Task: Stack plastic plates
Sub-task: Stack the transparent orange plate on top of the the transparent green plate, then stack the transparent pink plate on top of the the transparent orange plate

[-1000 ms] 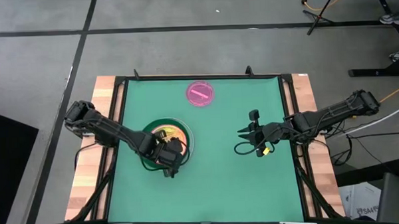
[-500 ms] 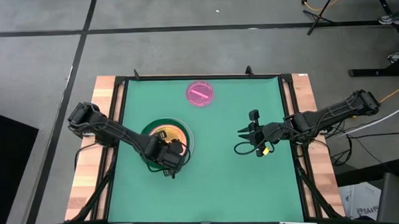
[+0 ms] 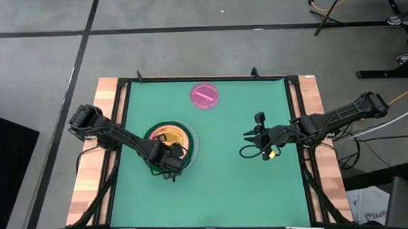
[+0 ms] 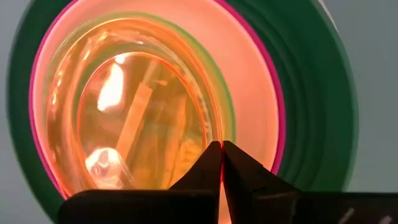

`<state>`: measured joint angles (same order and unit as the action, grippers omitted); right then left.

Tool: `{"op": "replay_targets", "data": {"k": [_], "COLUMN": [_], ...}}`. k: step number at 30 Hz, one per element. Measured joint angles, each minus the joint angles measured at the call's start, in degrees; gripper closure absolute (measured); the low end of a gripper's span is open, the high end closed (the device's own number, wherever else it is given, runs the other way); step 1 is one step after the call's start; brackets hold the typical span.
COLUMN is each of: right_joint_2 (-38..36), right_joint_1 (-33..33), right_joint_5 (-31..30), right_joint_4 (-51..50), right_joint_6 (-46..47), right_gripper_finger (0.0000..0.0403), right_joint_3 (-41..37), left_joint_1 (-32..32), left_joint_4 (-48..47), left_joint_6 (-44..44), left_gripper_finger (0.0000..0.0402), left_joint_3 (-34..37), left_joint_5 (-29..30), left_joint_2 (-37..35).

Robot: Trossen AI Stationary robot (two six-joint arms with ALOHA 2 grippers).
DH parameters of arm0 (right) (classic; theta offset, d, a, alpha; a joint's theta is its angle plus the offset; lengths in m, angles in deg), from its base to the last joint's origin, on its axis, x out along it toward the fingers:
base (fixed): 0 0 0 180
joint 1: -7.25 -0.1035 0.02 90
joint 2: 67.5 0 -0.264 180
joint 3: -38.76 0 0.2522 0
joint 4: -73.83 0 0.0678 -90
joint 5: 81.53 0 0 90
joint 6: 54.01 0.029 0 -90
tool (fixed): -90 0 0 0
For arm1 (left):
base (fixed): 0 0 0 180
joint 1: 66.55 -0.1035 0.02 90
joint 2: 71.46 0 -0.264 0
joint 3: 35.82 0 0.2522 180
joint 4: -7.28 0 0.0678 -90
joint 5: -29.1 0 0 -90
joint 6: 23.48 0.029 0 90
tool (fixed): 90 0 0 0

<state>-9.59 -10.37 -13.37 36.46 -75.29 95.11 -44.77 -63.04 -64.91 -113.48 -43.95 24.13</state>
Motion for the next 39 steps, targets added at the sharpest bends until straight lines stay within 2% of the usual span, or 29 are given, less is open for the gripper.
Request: {"op": "replay_targets", "data": {"k": [11,32,39], "right_joint_2": [0.0,0.0,0.0], "right_joint_1": [0.0,0.0,0.0], "right_joint_5": [0.0,0.0,0.0], "right_joint_4": [0.0,0.0,-0.1], "right_joint_6": [0.0,0.0,0.0], "right_gripper_finger": [0.0331,0.0331,0.0331], "right_joint_3": [0.0,0.0,0.0], "left_joint_1": [0.0,0.0,0.0], "left_joint_4": [1.1,1.3,1.4], "left_joint_6": [0.0,0.0,0.0], "left_gripper_finger": [0.0378,0.0273,0.0251], "left_joint_3": [0.2,0.2,0.2], "left_joint_5": [0.5,0.6,0.6], "left_joint_2": [0.0,0.0,0.0]}}
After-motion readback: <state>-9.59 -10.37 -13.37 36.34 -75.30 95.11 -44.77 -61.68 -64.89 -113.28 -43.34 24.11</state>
